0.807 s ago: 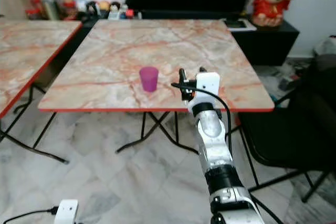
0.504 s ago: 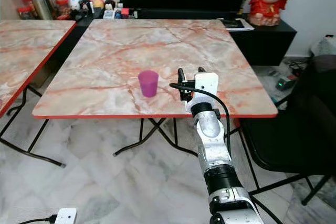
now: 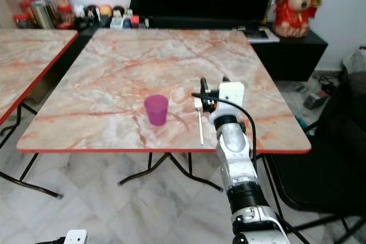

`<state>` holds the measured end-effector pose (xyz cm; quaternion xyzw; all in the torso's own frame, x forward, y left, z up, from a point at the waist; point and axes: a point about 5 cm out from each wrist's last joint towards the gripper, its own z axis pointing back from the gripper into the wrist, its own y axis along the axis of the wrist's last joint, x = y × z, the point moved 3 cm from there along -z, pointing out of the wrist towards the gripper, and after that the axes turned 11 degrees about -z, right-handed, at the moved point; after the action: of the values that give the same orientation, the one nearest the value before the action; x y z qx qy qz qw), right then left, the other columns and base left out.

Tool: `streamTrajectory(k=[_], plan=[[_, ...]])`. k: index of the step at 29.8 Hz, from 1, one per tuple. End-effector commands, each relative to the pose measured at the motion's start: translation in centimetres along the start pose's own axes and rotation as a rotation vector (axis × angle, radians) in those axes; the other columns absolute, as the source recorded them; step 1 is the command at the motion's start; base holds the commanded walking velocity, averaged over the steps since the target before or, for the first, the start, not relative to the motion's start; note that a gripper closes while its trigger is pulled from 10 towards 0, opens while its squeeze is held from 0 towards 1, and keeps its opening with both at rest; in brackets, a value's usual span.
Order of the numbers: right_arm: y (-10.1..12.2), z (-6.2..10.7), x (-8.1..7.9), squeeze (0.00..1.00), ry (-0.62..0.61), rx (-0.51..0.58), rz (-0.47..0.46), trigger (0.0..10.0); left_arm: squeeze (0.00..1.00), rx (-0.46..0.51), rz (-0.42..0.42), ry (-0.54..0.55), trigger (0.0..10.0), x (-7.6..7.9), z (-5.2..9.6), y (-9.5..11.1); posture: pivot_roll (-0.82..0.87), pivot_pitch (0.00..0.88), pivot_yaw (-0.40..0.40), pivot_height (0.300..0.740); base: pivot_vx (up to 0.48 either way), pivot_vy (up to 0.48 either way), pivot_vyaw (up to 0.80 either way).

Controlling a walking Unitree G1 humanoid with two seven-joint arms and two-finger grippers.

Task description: Setting the table

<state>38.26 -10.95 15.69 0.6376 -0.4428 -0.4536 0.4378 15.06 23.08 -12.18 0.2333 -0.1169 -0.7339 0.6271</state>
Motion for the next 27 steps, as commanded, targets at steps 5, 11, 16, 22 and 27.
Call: streamTrajectory(k=[5,11,16,22,27], plan=[[-0.1,0.0,0.5,0.0,-0.004,-0.025,0.02,10.0,0.0,-0.001,-0.021,0.006,10.0,-1.3,0.1,0.1,0.0,0.0,-0.007,0.74,0.358,0.0,0.0],[-2.3,0.5,0.3,0.0,0.025,-0.165,0.072,10.0,0.0,0.001,-0.028,0.011,10.0,-1.9,0.2,-0.1,-0.01,0.0,0.0,0.74,0.358,0.0,0.0],[-3.2,0.9,1.0,0.0,-0.009,-0.224,0.049,10.0,0.0,0.009,-0.03,0.001,10.0,-0.7,-0.1,0.5,0.0,0.0,-0.003,0.74,0.344,0.0,0.0],[-5.8,1.5,1.3,0.0,-0.04,-0.419,0.072,10.0,0.0,0.011,-0.033,-0.002,10.0,-0.2,-0.2,1.0,0.0,0.0,-0.004,0.74,0.046,0.0,0.0],[-7.5,2.3,1.2,1.0,-0.059,-0.552,0.076,10.0,0.0,0.011,-0.032,-0.005,10.0,0.1,-0.3,1.2,0.01,0.0,-0.007,0.74,0.0,0.0,0.0]])
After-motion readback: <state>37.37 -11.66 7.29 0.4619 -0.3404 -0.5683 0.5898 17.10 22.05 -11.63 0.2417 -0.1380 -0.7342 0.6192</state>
